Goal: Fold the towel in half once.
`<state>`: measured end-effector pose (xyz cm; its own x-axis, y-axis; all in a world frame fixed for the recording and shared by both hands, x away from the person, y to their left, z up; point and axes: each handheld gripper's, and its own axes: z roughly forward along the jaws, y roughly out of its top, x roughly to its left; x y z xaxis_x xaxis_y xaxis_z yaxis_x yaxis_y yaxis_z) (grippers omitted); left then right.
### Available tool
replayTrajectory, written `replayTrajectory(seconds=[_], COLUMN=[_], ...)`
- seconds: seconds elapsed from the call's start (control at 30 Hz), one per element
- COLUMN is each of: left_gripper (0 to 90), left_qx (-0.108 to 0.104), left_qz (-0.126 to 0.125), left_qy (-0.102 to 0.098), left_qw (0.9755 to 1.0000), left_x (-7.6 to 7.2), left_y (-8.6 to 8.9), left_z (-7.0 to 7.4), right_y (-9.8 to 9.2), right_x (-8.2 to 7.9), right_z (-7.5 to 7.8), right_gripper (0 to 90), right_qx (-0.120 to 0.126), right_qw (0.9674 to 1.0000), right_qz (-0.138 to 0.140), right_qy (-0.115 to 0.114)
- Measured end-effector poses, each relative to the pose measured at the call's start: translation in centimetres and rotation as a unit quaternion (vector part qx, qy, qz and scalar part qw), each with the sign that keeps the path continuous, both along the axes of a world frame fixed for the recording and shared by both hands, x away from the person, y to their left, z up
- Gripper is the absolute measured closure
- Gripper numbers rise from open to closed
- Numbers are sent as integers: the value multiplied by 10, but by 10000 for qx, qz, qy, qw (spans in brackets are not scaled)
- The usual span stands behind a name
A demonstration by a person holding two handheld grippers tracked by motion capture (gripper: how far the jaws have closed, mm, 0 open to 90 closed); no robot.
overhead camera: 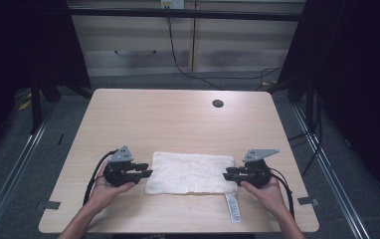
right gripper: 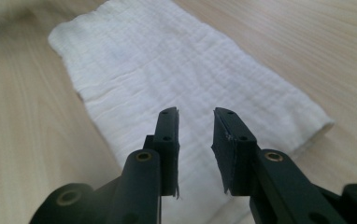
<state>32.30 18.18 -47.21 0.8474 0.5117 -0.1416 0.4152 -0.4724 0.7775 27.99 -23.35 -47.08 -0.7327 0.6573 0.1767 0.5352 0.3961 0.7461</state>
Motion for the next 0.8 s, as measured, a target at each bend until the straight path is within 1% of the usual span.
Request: replayTrajectory(seconds=[0.03, 0.07, 0.13, 0.2, 0.27, 0.3, 0.33, 0.37, 0.4, 0.43, 0.47, 0.5, 0.53, 0.57, 0.6, 0.63, 0.67, 0.73, 0.77, 0.8], left_gripper=[690, 695, 695, 699, 700, 700, 699, 699, 700, 703, 707, 710, 710, 710, 711, 713, 716, 716, 716, 716], left_qx=[-39, -76, 12, 60, 100, 222, 322, 364, 347, 335, 387, 480, 439, 433, 414, 396, 460, 426, 377, 398], left_qz=[32, 56, 107, 251, 227, 188, 150, 129, 125, 136, 145, 94, 90, 84, 79, 74, 56, 10, 4, -10], left_qy=[-13, 64, 56, 85, 172, 184, 188, 203, 180, 220, 193, 126, 125, 120, 137, 155, 127, 170, 214, 226], left_qw=[10000, 9999, 9999, 9996, 9995, 9994, 9992, 9990, 9992, 9991, 9990, 9987, 9989, 9990, 9990, 9991, 9988, 9989, 9991, 9989], left_x=[4, 9, 17, 23, 26, 26, 25, 24, 24, 23, 21, 19, 17, 15, 13, 12, 9, 3, -1, -4], left_y=[-4, -8, -16, -22, -27, -29, -31, -31, -30, -29, -29, -28, -28, -27, -24, -23, -21, -17, -14, -12], left_z=[-1, -3, -7, -13, -19, -22, -25, -28, -30, -30, -29, -29, -29, -29, -29, -30, -29, -29, -29, -28], right_y=[2, 4, 10, 14, 17, 19, 20, 20, 19, 18, 18, 19, 20, 22, 24, 26, 27, 29, 30, 31], right_x=[6, 12, 23, 32, 37, 38, 37, 37, 35, 34, 33, 31, 29, 27, 24, 19, 16, 8, 4, 0], right_z=[-1, -3, -7, -13, -20, -23, -25, -28, -29, -30, -29, -29, -29, -28, -27, -26, -26, -25, -25, -25], right_gripper=[714, 714, 714, 715, 714, 713, 713, 712, 711, 711, 711, 709, 706, 705, 705, 702, 702, 702, 702, 702], right_qx=[-7, -6, -85, -111, -179, -242, -304, -314, -339, -321, -353, -393, -405, -488, -532, -586, -605, -608, -633, -636], right_qw=[10000, 10000, 9999, 9998, 9996, 9993, 9991, 9991, 9989, 9990, 9988, 9988, 9988, 9984, 9983, 9980, 9979, 9978, 9976, 9976], right_qz=[-10, -23, -41, -67, -102, -101, -109, -99, -123, -120, -135, -119, -144, -141, -78, -36, 0, 81, 127, 161], right_qy=[7, 34, 70, 123, 206, 248, 278, 279, 294, 295, 304, 250, 240, 227, 206, 232, 230, 244, 236, 234])
